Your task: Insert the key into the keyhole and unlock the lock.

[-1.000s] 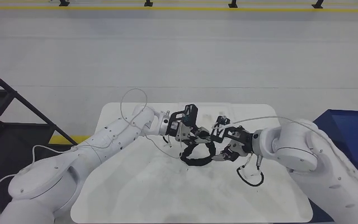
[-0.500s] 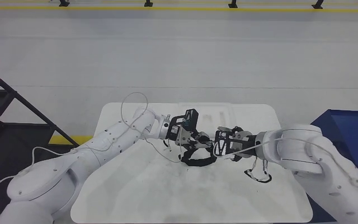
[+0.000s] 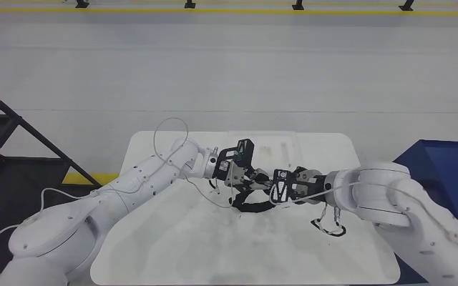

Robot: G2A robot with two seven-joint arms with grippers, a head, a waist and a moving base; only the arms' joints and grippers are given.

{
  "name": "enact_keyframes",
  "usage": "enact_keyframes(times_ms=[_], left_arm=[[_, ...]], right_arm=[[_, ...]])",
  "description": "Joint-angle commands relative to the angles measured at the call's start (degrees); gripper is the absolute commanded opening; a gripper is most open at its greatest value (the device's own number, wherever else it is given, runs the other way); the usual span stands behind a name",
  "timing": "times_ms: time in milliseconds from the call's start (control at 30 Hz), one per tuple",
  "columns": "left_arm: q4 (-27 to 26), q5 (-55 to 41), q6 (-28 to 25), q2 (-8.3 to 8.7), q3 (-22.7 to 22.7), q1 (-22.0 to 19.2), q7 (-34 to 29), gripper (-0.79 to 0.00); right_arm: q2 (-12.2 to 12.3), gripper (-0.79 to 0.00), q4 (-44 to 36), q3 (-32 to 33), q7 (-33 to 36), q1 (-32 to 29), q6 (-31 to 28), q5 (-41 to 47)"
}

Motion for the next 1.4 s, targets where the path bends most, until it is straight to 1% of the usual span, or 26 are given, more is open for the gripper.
enact_keyframes(times_ms=[0,100,400,600,633,667,700,933,1167,1233,1367], left_arm=[[-0.05,-0.01,0.0,0.02,0.0,0.01,0.12,-0.785],[-0.23,0.38,0.0,0.04,0.0,-0.03,0.38,-0.785],[-0.96,2.27,0.0,0.11,0.0,-0.14,1.95,-0.785],[-0.9,3.74,0.0,0.26,0.0,-0.37,3.54,-0.785],[-0.84,3.99,0.0,0.28,0.0,-0.37,3.67,-0.785],[-0.81,4.21,0.0,0.29,0.0,-0.38,3.83,-0.785],[-0.72,4.45,0.0,0.31,0.0,-0.37,3.99,-0.785],[0.84,6.7,0.0,0.18,0.0,0.39,2.95,-0.785],[2.21,8.01,0.0,-0.39,0.0,2.86,-2.12,-0.785],[2.32,8.61,0.0,-0.69,0.0,3.76,-4.46,-0.785],[2.26,8.15,0.0,-1.44,0.0,5.54,-6.77,-0.785]], right_arm=[[-0.03,-0.785,0.17,0.21,-0.48,-0.19,1.61,0.55],[-0.08,-0.785,0.4,0.77,-1.36,-0.6,4.5,1.91],[-0.4,-0.785,1.72,1.58,-1.09,-1.24,13.55,8.18],[-0.61,-0.785,1.65,2.32,-1.54,-1.73,18.03,12.08],[-0.62,-0.748,1.69,2.53,-1.55,-1.86,18.64,12.78],[-0.6,-0.397,1.84,2.75,-1.37,-2.0,18.88,13.32],[-0.56,0.0,2.08,3.05,-1.22,-2.15,19.01,13.81],[-0.16,0.0,2.12,5.77,-1.27,-3.96,18.99,16.14],[0.25,0.0,2.41,8.68,-2.26,-5.66,18.14,17.93],[0.3,0.0,2.62,9.25,-3.08,-6.04,17.53,18.26],[0.32,0.0,3.61,9.89,-4.83,-6.54,16.15,18.71]])
